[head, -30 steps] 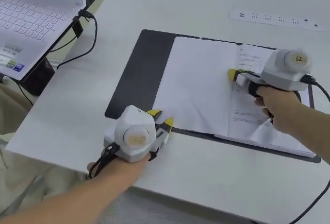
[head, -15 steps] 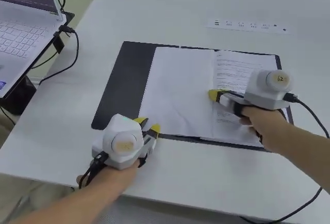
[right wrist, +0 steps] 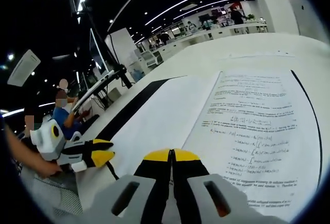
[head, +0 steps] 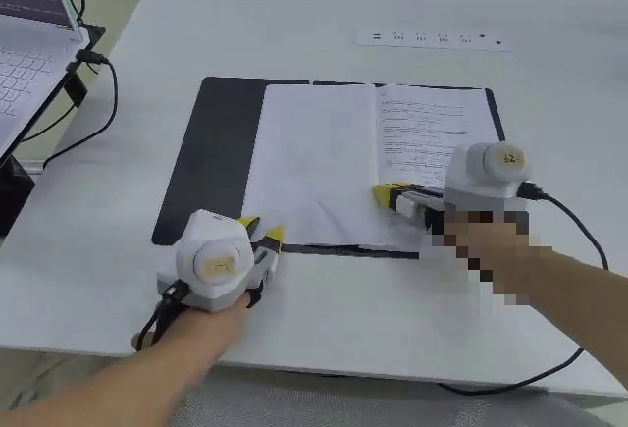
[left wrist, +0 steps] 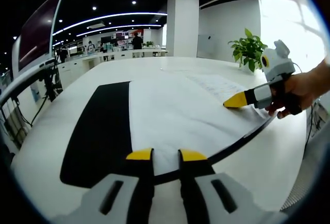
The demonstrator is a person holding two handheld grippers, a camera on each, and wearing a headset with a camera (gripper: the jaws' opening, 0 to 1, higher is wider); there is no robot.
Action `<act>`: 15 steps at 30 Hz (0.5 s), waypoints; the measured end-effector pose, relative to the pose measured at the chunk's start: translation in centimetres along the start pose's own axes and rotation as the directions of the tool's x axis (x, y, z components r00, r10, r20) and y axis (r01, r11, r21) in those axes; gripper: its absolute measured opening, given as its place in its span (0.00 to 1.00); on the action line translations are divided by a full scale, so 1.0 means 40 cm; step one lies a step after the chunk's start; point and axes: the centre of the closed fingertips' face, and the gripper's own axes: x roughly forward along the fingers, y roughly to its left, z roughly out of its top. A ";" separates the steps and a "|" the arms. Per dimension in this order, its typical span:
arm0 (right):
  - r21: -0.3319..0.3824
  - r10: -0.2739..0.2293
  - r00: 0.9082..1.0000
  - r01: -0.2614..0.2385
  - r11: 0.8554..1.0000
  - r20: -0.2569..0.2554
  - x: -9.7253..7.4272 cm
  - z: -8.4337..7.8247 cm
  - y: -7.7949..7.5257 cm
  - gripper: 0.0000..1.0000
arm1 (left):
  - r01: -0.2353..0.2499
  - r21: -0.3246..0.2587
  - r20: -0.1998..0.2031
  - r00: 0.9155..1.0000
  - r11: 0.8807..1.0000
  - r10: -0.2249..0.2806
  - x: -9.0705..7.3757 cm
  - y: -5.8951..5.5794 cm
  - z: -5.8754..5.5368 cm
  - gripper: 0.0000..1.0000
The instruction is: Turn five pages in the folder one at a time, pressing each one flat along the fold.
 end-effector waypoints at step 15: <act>-0.003 0.009 1.000 -0.010 1.000 -0.015 -0.054 -0.086 0.057 0.00 | 0.003 -0.002 -0.006 1.000 1.000 -0.003 -0.004 -0.003 0.002 0.17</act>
